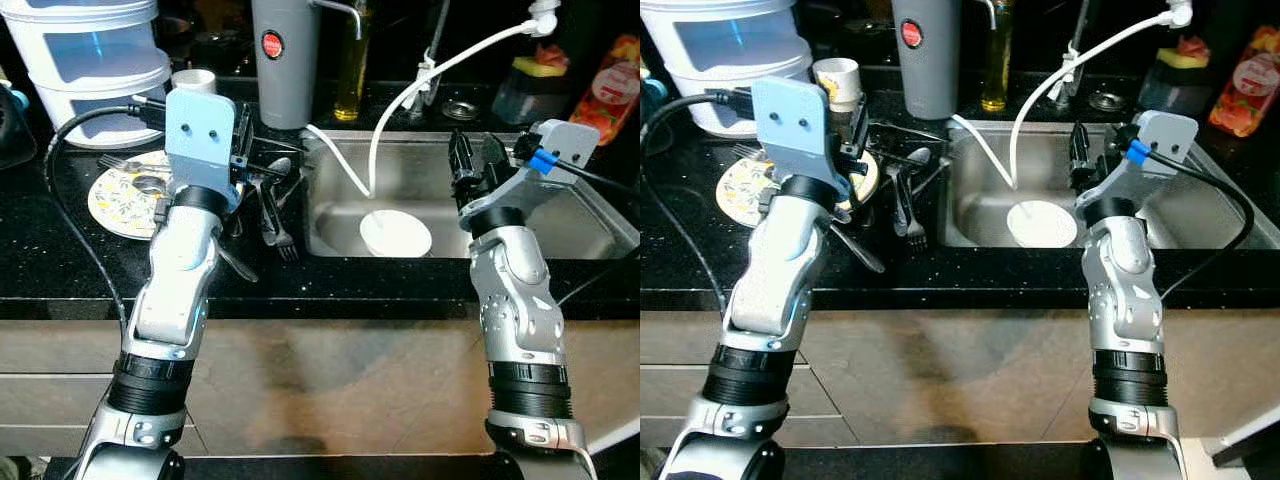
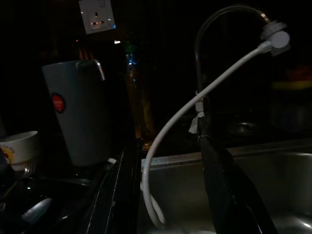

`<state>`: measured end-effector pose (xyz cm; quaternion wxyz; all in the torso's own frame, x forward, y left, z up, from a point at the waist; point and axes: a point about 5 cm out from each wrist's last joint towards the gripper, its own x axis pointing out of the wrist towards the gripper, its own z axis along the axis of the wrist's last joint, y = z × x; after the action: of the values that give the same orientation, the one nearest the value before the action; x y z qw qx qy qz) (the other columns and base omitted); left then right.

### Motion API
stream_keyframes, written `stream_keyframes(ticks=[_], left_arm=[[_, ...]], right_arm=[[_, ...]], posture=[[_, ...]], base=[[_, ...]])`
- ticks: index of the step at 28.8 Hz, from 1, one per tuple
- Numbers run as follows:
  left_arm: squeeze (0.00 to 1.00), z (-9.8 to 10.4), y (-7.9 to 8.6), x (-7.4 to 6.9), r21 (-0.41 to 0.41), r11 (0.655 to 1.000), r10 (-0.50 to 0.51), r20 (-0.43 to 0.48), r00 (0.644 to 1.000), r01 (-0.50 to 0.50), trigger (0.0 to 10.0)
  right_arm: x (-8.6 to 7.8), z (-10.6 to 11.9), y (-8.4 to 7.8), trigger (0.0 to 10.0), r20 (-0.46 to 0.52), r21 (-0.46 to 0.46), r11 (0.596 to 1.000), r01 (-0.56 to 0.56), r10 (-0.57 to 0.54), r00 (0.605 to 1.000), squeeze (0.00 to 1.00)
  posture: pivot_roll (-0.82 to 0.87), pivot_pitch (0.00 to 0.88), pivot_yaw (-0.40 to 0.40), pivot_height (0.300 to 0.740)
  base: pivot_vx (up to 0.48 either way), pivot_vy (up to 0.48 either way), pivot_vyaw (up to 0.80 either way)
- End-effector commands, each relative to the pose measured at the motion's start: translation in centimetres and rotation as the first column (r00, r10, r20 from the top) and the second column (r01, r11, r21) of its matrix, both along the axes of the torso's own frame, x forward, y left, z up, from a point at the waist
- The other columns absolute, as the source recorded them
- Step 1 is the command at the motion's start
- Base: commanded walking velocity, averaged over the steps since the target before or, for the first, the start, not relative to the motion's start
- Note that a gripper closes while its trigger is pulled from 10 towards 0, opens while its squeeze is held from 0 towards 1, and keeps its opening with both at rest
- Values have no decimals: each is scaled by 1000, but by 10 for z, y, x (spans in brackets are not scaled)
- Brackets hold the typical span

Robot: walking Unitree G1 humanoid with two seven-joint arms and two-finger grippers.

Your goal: Kitchen organization

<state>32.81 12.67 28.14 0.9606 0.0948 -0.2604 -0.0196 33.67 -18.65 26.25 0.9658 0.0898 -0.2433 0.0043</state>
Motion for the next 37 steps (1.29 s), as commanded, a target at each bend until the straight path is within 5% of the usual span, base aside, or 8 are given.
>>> stream_keyframes(ticks=[1,17,25,37], left_arm=[[0,1,-3,1,10,1000,-3,2,1000,3,10000],[0,0,-5,2,10,1000,-8,-3,1000,8,10000],[0,0,-6,2,11,1000,-14,-7,1000,14,10000],[0,-1,-9,2,11,1000,-27,-15,1000,28,10000]], right_arm=[[1,-1,-2,10000,-13,5,1000,11,-11,1000,0],[2,-3,-5,10000,-23,7,1000,27,-26,999,0],[2,-4,-9,10000,-36,29,999,44,-43,998,0],[3,-6,-12,10000,-59,37,997,63,-61,996,0]], posture=[[45,13,-28,740],[46,17,-26,740],[42,28,-25,740],[40,33,-25,740]], base=[[0,0,800],[0,0,785],[0,0,0],[0,0,-686]])
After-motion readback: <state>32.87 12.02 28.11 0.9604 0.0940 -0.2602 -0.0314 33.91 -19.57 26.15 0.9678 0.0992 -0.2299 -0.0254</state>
